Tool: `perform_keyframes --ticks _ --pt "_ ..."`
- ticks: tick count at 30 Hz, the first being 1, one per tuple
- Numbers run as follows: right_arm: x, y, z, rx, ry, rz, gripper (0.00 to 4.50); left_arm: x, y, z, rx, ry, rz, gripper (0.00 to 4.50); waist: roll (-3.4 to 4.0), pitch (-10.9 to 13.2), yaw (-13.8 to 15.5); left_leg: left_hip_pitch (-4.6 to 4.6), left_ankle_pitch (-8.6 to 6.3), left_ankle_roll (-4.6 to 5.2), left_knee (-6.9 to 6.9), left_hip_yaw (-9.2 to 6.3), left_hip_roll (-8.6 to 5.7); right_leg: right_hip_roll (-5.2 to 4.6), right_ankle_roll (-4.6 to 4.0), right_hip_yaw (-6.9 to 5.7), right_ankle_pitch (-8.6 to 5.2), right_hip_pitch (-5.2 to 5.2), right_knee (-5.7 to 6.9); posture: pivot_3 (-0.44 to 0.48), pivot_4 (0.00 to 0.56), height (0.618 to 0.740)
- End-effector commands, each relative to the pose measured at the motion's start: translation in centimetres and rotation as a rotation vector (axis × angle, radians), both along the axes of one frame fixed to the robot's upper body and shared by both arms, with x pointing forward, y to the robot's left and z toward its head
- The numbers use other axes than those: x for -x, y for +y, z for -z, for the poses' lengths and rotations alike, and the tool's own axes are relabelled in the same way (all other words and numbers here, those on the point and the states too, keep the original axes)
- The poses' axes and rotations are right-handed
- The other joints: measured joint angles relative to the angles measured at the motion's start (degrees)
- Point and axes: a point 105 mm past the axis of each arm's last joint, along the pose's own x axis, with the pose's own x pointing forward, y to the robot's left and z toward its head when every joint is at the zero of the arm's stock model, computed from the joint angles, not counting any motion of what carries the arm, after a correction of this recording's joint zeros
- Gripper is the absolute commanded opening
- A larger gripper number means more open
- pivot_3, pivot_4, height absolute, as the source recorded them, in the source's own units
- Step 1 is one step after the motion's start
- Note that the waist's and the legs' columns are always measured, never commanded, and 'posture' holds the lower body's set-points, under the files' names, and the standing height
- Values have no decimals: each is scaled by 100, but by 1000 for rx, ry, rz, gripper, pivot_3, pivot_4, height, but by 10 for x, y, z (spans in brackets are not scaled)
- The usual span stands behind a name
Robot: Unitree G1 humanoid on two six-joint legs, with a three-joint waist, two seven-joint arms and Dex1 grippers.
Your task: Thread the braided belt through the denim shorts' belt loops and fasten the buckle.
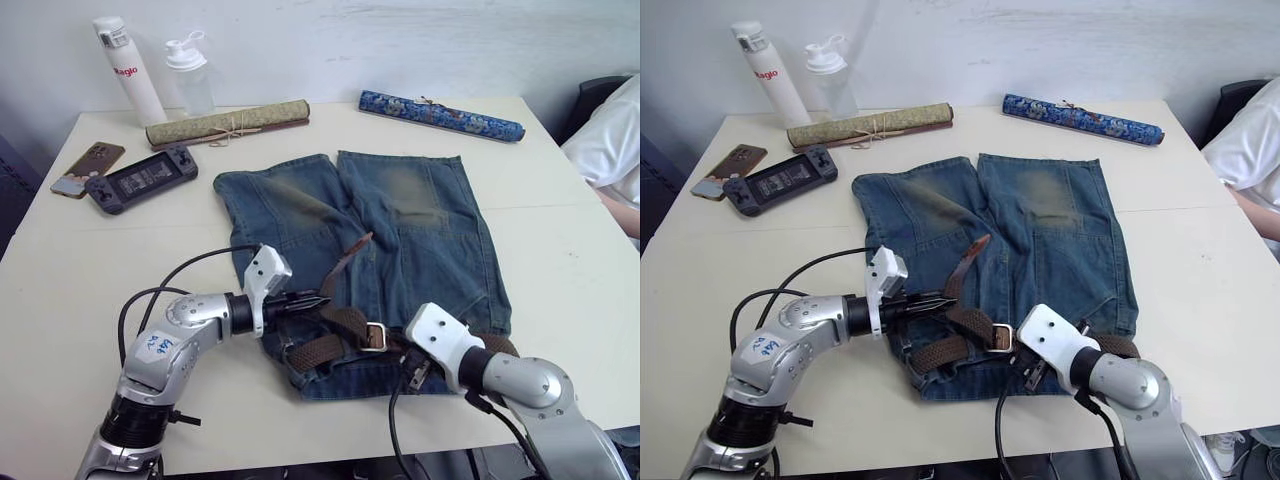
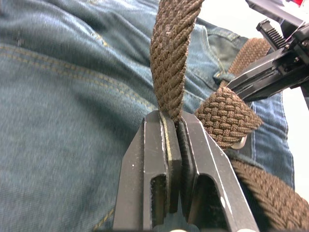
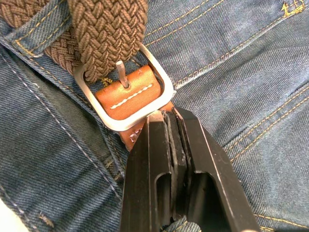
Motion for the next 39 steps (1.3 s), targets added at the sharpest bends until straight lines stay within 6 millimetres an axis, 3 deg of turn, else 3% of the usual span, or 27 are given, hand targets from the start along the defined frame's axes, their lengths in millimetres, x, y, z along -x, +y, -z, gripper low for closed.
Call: perform_keyframes --ticks 1,17,23,24,27,30,35,39 --pt "18 18 -27 -6 -119 -97 61 4 0 -11 18 -33 12 0 0 0 7 0 0 0 1 1 0 -1 0 1 0 -1 2 0 150 737" --pt "7 7 -41 -91 -171 16 61 -1 -9 -30 -45 -181 64 0 -3 0 14 1 2 -2 2 7 -1 0 0 7 0 -4 9 0 150 737" --pt "18 7 -47 -209 -165 -28 61 -2 -12 -34 -30 -185 66 0 -5 1 20 -6 4 2 2 31 -2 2 1 29 -1 -31 32 0 150 737" --pt "20 7 -47 -216 -163 -37 670 -2 -12 -34 -24 -180 64 0 -6 1 19 -6 6 3 3 34 -2 1 1 32 -1 -33 34 0 150 737" --pt "27 10 -46 -214 -177 -72 1934 -2 -13 -34 -14 -172 62 0 -8 3 17 -3 8 8 5 45 -4 0 2 47 0 -37 42 0 150 737" --pt "36 12 -35 -86 -226 -113 3302 -3 -13 -33 -5 -160 56 0 -10 4 22 -2 8 9 5 52 -5 0 3 56 0 -43 45 0 150 737" --pt "41 8 -19 150 -358 -86 3302 -3 -15 -33 11 -138 53 0 -18 4 24 -5 19 -5 6 69 -4 6 10 74 -4 -66 66 0 150 737" --pt "35 5 -17 243 -453 -42 3302 -4 -15 -33 18 -127 46 0 -30 -2 23 3 23 -9 10 77 -4 7 10 81 -5 -66 74 0 150 737"
